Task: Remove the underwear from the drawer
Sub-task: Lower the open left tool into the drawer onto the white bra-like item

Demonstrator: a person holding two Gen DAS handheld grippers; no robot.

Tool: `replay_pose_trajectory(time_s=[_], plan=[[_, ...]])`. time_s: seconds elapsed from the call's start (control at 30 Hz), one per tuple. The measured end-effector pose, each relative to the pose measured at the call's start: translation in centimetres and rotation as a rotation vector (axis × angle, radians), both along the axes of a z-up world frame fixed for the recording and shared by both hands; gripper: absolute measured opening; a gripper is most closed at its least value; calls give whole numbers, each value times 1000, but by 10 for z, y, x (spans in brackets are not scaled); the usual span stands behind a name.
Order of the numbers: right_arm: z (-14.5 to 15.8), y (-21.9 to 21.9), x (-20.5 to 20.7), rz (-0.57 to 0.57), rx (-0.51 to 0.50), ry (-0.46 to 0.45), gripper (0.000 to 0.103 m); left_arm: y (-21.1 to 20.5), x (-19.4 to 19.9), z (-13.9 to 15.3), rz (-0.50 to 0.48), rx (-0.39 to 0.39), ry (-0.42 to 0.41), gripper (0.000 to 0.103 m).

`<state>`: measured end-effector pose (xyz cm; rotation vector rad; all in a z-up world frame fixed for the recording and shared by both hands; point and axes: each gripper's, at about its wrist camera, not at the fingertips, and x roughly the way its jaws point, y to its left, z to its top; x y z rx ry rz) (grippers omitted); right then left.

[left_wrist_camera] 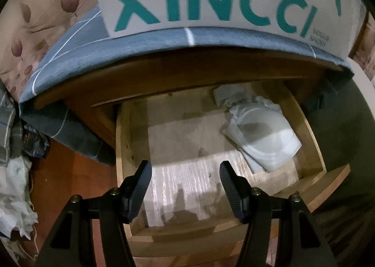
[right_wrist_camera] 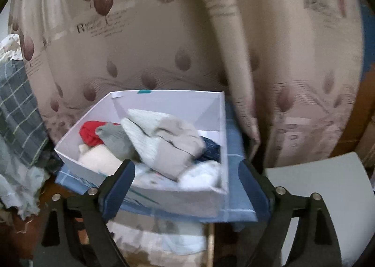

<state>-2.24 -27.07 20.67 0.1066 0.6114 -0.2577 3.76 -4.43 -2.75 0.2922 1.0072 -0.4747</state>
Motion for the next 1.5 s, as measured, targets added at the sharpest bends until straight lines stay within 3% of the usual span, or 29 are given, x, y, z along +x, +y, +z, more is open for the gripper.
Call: replay_pose_trajectory(time_s=[0.37,0.6,0.77,0.97,1.13,1.33,1.5], plan=[[-101,-14,-56,-160,-129,28,92,-25,-16,5,-135,70,-97,62],[-94,-41,-76,-262,-51,-81,94,-63,-18,1,-310,144,-117,62],[-95,-51,-86,-292,9,-141,98,-106,-25,-7,-530,209,-112,62],[-102,-62,-84,-325,73,-115,98,-149,-35,-36,-744,351,-81,62],[-104,-64,-86,-330,87,-127,99,-168,-30,-59,-806,377,-11,62],[-105,-69,-90,-351,100,-139,99,-185,-31,-85,-863,442,-28,62],[-111,-81,-91,-382,145,-120,99,-195,-25,-96,-866,435,-26,62]])
